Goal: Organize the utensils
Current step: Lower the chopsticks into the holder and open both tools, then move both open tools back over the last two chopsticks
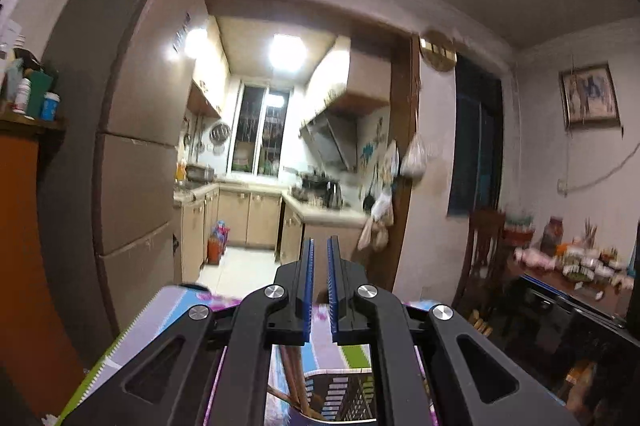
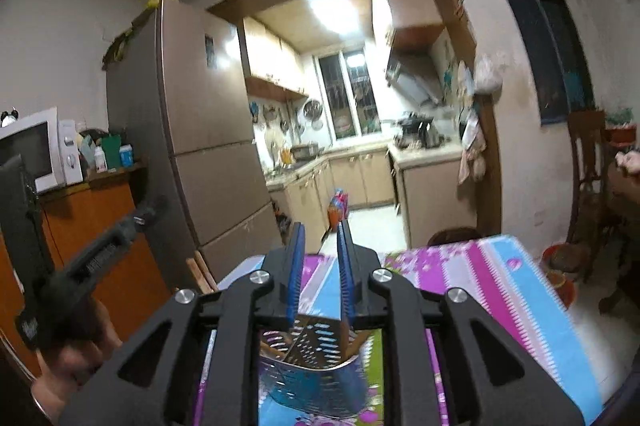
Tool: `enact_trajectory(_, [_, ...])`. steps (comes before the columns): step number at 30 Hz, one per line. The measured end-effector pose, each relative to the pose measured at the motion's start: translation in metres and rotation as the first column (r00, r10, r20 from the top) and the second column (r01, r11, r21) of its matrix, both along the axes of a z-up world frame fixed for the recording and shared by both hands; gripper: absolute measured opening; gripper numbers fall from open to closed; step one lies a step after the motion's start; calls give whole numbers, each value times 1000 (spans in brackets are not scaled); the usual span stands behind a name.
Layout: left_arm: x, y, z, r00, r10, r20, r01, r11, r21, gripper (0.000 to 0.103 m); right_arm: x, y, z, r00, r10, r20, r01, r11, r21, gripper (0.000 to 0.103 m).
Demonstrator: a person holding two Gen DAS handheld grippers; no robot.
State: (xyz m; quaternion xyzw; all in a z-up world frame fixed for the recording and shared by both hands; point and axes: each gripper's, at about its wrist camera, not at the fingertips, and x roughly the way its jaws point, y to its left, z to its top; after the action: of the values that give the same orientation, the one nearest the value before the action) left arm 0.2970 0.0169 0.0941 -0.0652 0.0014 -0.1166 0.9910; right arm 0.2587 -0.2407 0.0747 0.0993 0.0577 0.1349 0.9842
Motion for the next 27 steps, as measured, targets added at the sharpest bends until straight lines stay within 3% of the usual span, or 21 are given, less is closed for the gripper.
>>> enact_trajectory(4, [-60,24,34,994,27,107,-27,1000,2,8,-46,-36,17,997,-43,59,44,999,-9,18])
enact_trajectory(5, [-76,27,38,991,25,129,-28,999,20,14,-60,-45,20,996,-57,74,59,998,-21,21])
enact_trajectory(6, [-92,29,41,989,24,144,-30,999,41,20,-79,-58,23,993,-75,93,78,996,-35,35])
enact_trajectory(7, [-113,31,42,987,18,162,-31,997,73,34,-94,-66,24,990,-92,107,98,994,-49,49])
enact_trajectory(8, [-132,32,41,985,9,175,-28,994,108,38,-110,-75,23,987,-110,120,119,991,-66,52])
enact_trajectory(11, [-180,30,27,987,-12,158,-28,969,245,39,-157,-98,17,978,-160,132,179,973,-146,56])
enact_trajectory(13, [-208,27,6,995,-45,86,14,945,327,39,-185,-110,6,972,-207,116,226,954,-196,66])
enact_trajectory(15, [-228,23,-20,998,-67,5,60,923,381,39,-205,-120,-10,968,-241,71,251,941,-227,69])
enact_trajectory(17, [-242,19,-46,994,-86,-71,107,909,403,42,-222,-129,-34,967,-254,1,248,944,-217,74])
enact_trajectory(18, [-249,17,-61,988,-104,-118,143,904,404,43,-226,-131,-45,966,-258,-26,247,946,-210,82])
enact_trajectory(21, [-265,5,-111,957,-131,-260,229,889,396,47,-241,-128,-89,957,-266,-115,239,949,-203,97])
enact_trajectory(24, [-275,-9,-161,893,-184,-412,323,898,299,49,-248,-111,-137,944,-241,-225,204,963,-175,97])
enact_trajectory(27, [-281,-22,-194,859,-187,-477,335,909,247,53,-251,-91,-176,929,-211,-305,172,974,-149,97])
